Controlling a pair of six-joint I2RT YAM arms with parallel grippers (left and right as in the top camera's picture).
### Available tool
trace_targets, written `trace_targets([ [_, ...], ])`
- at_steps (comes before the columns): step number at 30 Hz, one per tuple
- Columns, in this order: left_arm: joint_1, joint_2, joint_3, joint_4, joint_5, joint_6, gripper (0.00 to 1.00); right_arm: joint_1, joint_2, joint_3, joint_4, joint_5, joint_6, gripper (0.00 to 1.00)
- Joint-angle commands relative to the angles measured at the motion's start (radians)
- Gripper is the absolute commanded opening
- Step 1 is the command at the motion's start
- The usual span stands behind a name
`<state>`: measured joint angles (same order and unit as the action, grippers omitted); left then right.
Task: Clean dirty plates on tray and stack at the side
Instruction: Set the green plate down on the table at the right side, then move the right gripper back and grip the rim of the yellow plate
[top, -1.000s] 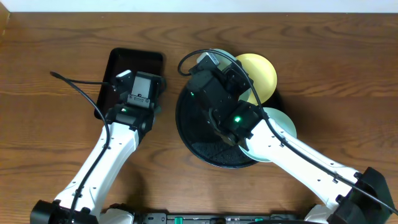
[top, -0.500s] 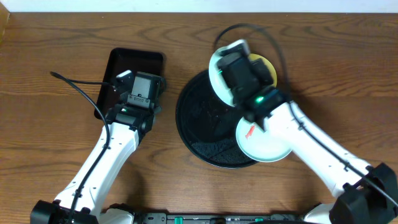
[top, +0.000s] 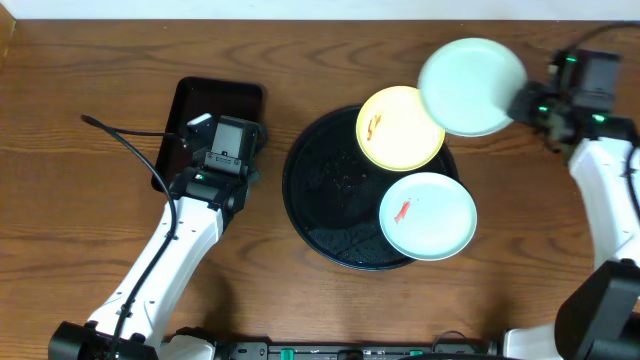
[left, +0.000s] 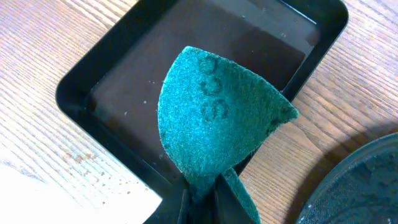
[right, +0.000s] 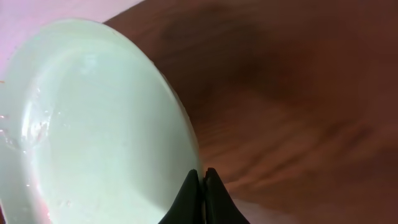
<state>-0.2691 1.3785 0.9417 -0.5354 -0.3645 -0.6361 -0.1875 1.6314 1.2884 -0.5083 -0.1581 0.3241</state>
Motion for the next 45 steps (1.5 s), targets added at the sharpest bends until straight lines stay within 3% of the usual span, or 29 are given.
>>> trace_targets([
  [1,0.004,-0.006,-0.005,-0.002,-0.009,-0.016,0.08,-0.114,-0.021,-0.058,0.027,0.02,0.133,0.01],
  [13,0.004,-0.006,-0.005,-0.002,-0.009,-0.035,0.08,-0.177,-0.017,-0.288,0.315,0.109,0.135,0.01],
  [20,0.004,-0.006,-0.005,-0.002,-0.009,-0.035,0.07,-0.177,0.057,-0.299,0.322,0.108,0.135,0.01],
  [23,0.004,-0.006,-0.005,-0.002,-0.009,-0.035,0.08,-0.177,0.104,-0.298,0.315,0.086,0.135,0.13],
  [25,0.004,-0.006,-0.005,-0.002,-0.009,-0.035,0.08,-0.177,0.128,-0.298,0.314,0.056,0.134,0.42],
  [27,0.004,-0.006,-0.005,-0.002,-0.009,-0.035,0.08,-0.177,0.135,-0.298,0.315,0.031,0.131,0.51],
  [39,0.004,-0.006,-0.005,0.001,0.014,-0.035,0.08,-0.076,-0.028,-0.267,0.329,-0.237,0.03,0.5],
  [42,0.004,-0.006,-0.005,0.006,0.025,-0.035,0.08,0.001,-0.041,-0.267,0.358,-0.227,-0.047,0.51],
  [45,0.004,-0.006,-0.005,0.006,0.025,-0.035,0.08,0.093,-0.029,-0.267,0.353,-0.095,-0.05,0.53],
])
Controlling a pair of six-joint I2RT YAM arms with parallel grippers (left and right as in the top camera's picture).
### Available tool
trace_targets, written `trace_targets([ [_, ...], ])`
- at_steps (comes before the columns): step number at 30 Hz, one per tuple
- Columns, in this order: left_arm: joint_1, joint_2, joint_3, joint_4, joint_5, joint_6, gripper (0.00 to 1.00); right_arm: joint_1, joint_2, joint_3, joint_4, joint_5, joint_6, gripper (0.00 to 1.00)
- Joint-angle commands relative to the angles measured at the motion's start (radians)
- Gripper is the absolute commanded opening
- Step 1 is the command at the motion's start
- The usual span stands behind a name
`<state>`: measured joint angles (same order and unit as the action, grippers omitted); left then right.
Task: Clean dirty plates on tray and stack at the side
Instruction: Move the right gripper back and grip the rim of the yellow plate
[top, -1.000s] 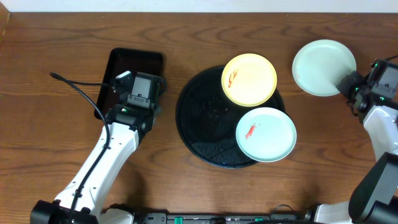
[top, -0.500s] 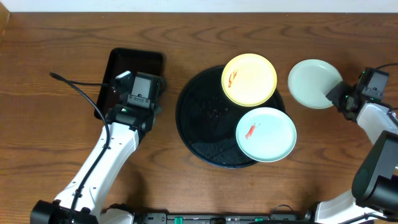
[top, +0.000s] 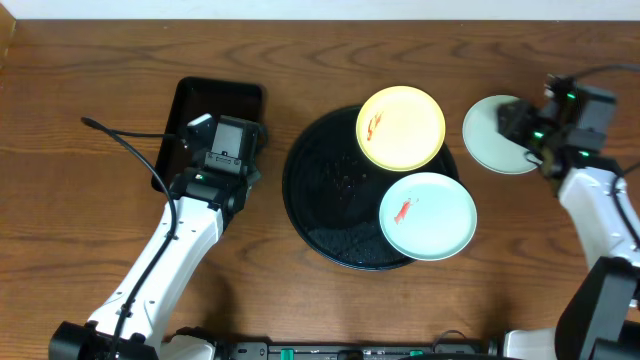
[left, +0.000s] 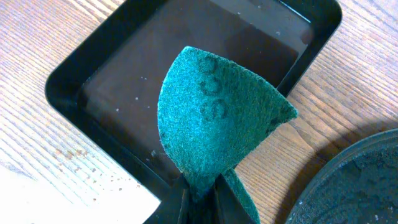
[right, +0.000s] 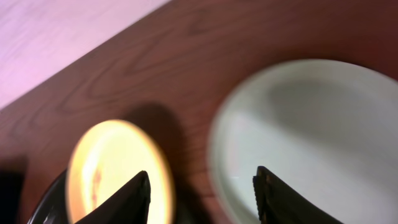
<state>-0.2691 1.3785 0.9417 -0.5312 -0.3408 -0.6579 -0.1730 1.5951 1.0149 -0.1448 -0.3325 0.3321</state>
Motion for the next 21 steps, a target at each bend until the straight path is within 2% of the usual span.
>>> trace_targets([
  [1,0.004,-0.006,-0.005,0.001,0.002,-0.014,0.08,0.112,0.016,0.006,-0.023,0.139,-0.033,0.54],
  [9,0.004,-0.006,-0.005,0.0,0.019,-0.013,0.08,0.28,0.112,0.006,-0.068,0.33,0.128,0.53],
  [14,0.004,0.0,-0.005,0.001,0.019,-0.013,0.08,0.321,0.162,0.006,-0.058,0.33,0.128,0.43],
  [21,0.004,0.029,-0.005,0.001,0.019,-0.013,0.08,0.331,0.234,0.006,-0.054,0.335,0.174,0.43],
])
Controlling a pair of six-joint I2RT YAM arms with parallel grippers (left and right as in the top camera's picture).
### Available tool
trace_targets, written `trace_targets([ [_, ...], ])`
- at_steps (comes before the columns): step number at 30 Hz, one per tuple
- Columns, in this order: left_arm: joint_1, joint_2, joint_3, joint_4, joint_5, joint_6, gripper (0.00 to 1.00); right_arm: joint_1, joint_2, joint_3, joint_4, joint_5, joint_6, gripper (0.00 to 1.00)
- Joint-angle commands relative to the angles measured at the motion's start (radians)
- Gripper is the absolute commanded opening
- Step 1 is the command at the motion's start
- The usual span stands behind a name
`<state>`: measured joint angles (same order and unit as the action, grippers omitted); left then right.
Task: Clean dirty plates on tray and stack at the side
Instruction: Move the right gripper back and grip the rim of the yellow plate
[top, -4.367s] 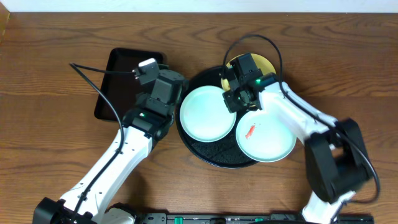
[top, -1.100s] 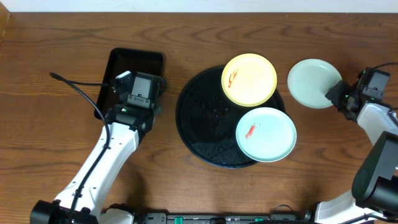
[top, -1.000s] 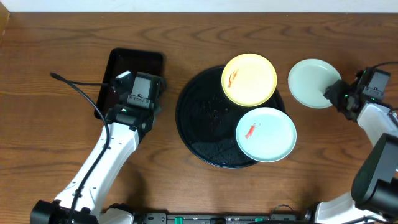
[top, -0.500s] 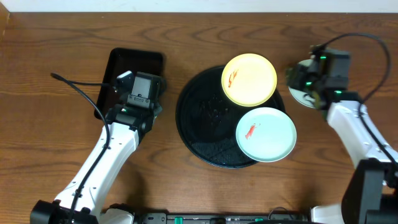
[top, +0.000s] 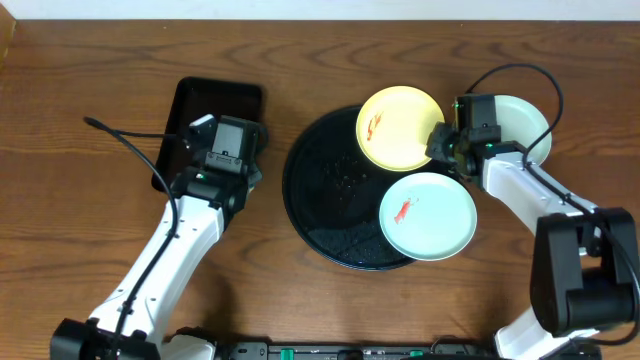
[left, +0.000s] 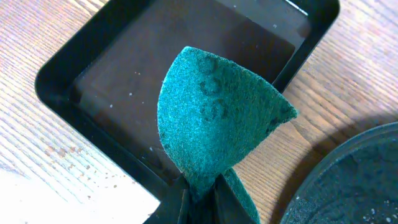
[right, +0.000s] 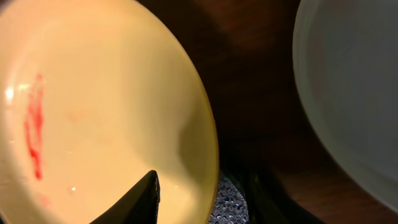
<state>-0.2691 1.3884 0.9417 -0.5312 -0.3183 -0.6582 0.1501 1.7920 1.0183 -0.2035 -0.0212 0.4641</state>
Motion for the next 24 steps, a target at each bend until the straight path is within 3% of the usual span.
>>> trace_targets([
  [1,0.004,0.023,-0.005,0.001,-0.003,-0.013,0.08,0.009,0.044,0.003,0.005,0.019,0.041,0.43],
  [4,0.004,0.029,-0.005,0.001,-0.003,-0.013,0.08,0.011,0.055,0.003,0.009,0.013,0.04,0.41],
  [8,0.004,0.029,-0.005,0.005,-0.003,-0.013,0.08,0.023,0.059,0.003,0.013,0.013,0.04,0.31],
  [12,0.004,0.029,-0.005,0.008,-0.003,-0.013,0.08,0.035,0.059,0.003,0.013,0.013,0.04,0.29],
  [18,0.004,0.029,-0.005,0.008,-0.003,-0.013,0.08,0.063,0.059,0.003,0.01,0.013,0.036,0.02],
  [24,0.004,0.029,-0.005,0.013,0.033,-0.013,0.08,0.106,0.059,0.003,0.011,0.0,0.016,0.01],
])
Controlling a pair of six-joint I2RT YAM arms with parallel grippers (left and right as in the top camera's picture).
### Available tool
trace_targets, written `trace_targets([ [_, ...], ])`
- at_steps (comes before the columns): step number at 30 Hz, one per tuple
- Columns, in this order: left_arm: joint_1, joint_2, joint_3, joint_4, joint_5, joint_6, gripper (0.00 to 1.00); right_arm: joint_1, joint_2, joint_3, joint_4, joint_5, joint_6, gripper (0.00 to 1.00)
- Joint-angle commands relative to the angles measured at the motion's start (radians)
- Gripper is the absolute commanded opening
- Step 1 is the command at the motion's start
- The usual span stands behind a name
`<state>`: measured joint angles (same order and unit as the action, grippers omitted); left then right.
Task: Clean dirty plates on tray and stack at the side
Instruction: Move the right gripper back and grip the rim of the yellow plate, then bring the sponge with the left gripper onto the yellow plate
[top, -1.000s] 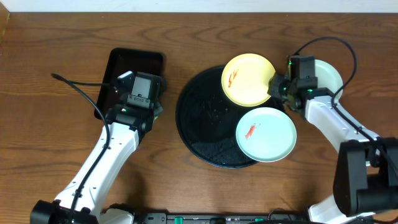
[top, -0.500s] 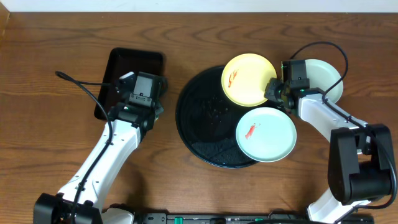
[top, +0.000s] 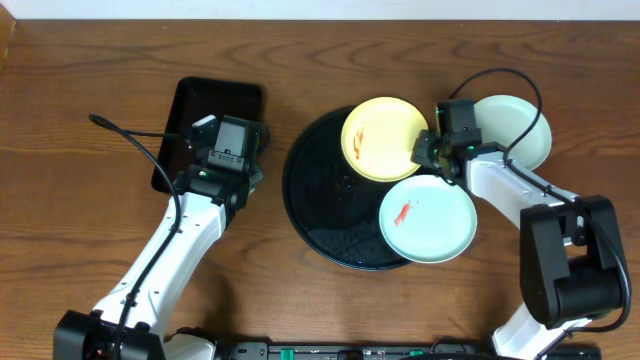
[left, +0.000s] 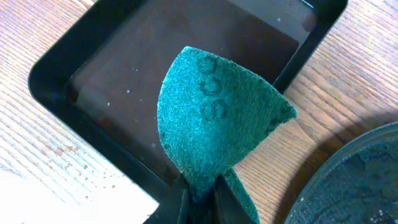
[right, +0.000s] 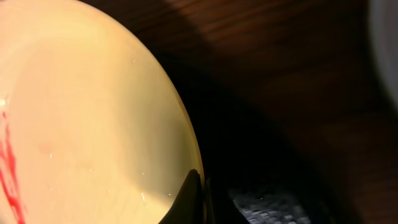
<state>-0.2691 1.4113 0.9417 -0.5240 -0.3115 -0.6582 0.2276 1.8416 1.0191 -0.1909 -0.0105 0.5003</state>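
Observation:
A yellow plate (top: 383, 138) with a red smear lies over the back of the round black tray (top: 320, 210). My right gripper (top: 425, 152) is shut on its right rim (right: 186, 155). A pale green plate with a red smear (top: 428, 216) rests on the tray's front right. A clean pale green plate (top: 515, 130) lies on the table to the right. My left gripper (left: 200, 193) is shut on a folded teal scouring pad (left: 214, 112), held above the black rectangular tray (top: 205, 125).
The rectangular tray's bottom (left: 186, 56) holds small crumbs. A black cable (top: 125, 135) runs across the table at the left. Another cable (top: 510, 80) loops behind the right arm. The wood table (top: 80, 230) extends on all sides.
My right gripper, open beside the yellow plate's right rim, has shut on it. The yellow plate has shifted a little left over the tray. The left arm holds as before.
My right gripper first held the clean pale green plate above the table's right side. Then that plate lay on the table and the gripper stood open over it. It went to the yellow plate's rim, open, and now grips it. The left gripper kept the pad throughout.

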Motion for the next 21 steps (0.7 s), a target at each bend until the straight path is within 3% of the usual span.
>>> trace_targets([
  [1,0.004,0.006,-0.005,0.009,0.047,-0.013,0.08,0.039,0.01,0.002,0.0,-0.022,-0.032,0.01],
  [13,-0.005,0.006,-0.005,0.116,0.378,-0.009,0.08,0.187,0.01,0.002,0.0,-0.032,-0.061,0.01],
  [21,-0.079,0.025,-0.005,0.192,0.383,-0.066,0.08,0.205,0.01,0.002,-0.008,-0.032,-0.06,0.01],
])
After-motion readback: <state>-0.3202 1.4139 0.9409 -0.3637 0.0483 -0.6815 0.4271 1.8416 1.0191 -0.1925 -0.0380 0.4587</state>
